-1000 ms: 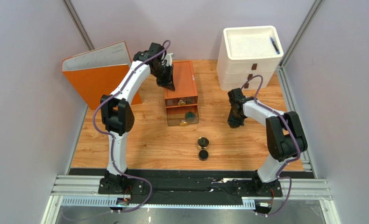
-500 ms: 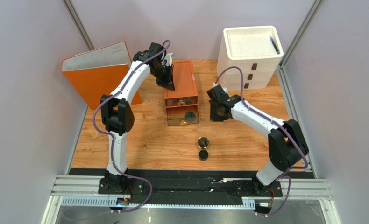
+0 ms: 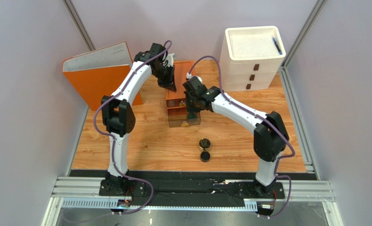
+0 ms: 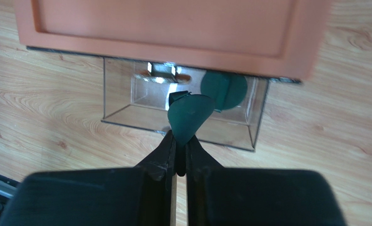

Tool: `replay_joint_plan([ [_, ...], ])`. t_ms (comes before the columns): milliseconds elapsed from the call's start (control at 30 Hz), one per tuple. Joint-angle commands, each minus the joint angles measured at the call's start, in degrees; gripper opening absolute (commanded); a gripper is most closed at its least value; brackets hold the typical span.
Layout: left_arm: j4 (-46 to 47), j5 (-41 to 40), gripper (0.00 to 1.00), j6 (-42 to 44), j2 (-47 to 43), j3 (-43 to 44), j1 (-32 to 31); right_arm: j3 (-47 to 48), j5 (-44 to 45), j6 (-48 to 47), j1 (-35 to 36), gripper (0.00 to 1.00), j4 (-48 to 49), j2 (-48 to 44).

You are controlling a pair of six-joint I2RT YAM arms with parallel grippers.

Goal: Organize the makeup

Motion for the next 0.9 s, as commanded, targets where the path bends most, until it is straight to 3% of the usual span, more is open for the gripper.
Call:
replay_joint_plan([
  [0, -3.6, -2.8, 0.00, 1.8, 0.1, -1.6, 0.1, 7.9, -1.5, -0.1, 1.1, 0.24, -2.1, 4.6],
  [100, -3.7, -3.0, 0.00, 1.9, -0.1, -1.4, 0.1, 8.4, -2.1, 0.0, 1.2, 0.55, -3.0, 5.2],
  [233, -3.6, -3.1, 0.00, 1.9, -0.1, -1.4, 0.1, 6.5, -1.5, -0.4, 1.3, 0.68, -3.1, 2.9],
  [500, -3.5, -2.5, 0.00, 1.9, 0.1, -1.6, 0.1, 0.9, 1.3, -0.1, 1.3, 0.69, -5.1, -2.5],
  [867, -2.8, -1.8, 0.00, 1.8, -0.1, -2.6, 0.1, -18.8, -1.8, 1.5, 1.6, 0.74, -8.1, -13.6],
])
